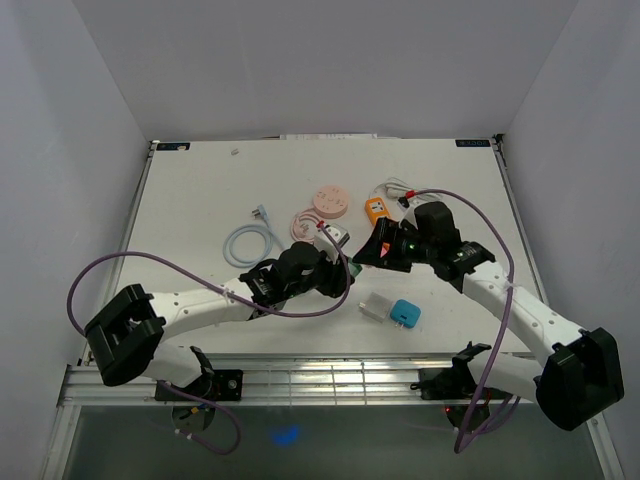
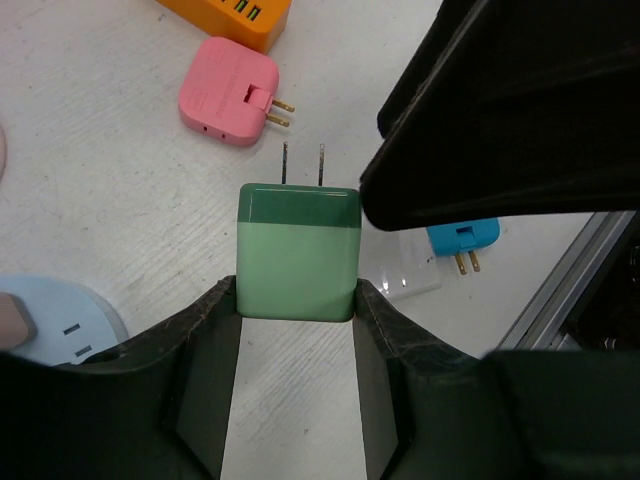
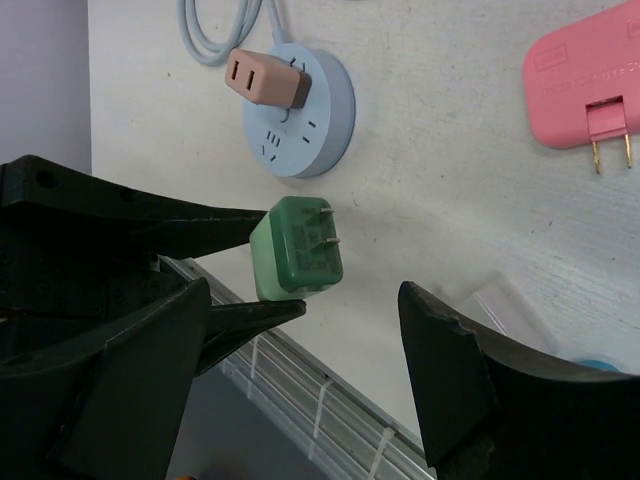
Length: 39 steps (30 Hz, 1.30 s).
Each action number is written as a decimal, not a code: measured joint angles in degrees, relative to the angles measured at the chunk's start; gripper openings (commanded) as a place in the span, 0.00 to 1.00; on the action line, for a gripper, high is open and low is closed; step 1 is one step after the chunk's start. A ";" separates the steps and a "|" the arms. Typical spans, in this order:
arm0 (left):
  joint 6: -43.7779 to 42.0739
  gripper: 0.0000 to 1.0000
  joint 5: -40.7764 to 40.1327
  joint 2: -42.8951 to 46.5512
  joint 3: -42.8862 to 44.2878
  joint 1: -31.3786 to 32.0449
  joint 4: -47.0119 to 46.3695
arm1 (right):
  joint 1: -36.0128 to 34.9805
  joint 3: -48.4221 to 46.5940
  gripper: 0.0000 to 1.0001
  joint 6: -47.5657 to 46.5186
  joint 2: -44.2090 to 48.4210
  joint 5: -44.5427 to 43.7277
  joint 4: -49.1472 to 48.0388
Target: Insert the plug
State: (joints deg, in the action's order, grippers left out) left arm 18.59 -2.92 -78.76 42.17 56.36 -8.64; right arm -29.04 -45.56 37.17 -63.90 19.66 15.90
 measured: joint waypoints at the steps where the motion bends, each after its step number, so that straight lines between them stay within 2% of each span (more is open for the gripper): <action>1: -0.26 0.00 0.11 0.24 0.00 0.00 -0.42 | -0.07 0.04 0.80 0.20 -0.42 0.11 -0.15; 13: -2.47 0.00 3.32 0.66 0.00 0.00 -2.71 | -1.09 0.31 0.61 2.43 -4.98 3.74 -4.96; 16: -2.91 0.00 3.74 0.74 0.00 0.00 -3.26 | -1.09 0.37 0.42 2.73 -5.27 4.42 -5.79; 17: -3.06 0.00 3.78 0.96 -0.04 0.00 -3.32 | -1.07 0.46 0.31 2.75 -5.27 4.28 -5.88; 22: -3.15 0.00 3.58 2.38 -0.74 -0.35 -3.65 | -0.70 0.57 0.08 3.48 -5.11 5.16 -7.78; 24: -3.13 0.00 3.37 3.37 -2.14 -0.37 -5.27 | -0.79 0.57 0.08 3.96 -5.07 5.40 -8.24; 26: -3.13 0.11 3.30 5.07 -4.37 -0.37 -7.69 | -1.01 0.57 0.08 4.76 -4.85 5.86 -8.63; 27: -3.10 0.31 3.23 6.19 -5.66 -0.37 -8.79 | -1.14 0.57 0.08 5.16 -4.68 6.01 -8.81; 29: -3.13 0.50 3.26 8.48 -7.80 -0.37 -10.62 | -1.86 0.57 0.08 6.32 -4.04 6.43 -9.31; 30: -3.17 0.67 3.19 9.64 -8.61 -0.35 -11.28 | -2.10 0.57 0.08 6.86 -3.67 6.64 -9.77; 32: -3.17 0.85 2.73 11.52 -9.70 -0.35 -12.66 | -2.36 0.57 0.08 7.30 -2.95 5.99 -10.43; 34: -2.23 0.98 2.08 13.75 -10.64 -0.31 -13.60 | -1.84 0.57 0.08 7.37 -2.67 4.70 -10.75; 39: 2.40 0.98 0.28 20.06 -13.44 -0.33 -14.58 | -1.36 0.57 0.08 7.52 -2.67 2.45 -11.80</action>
State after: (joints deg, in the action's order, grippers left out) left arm 20.99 -2.63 -58.70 28.73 56.03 -23.22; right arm -30.39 -44.99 44.69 -66.57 22.11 4.10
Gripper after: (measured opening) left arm 0.976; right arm 0.379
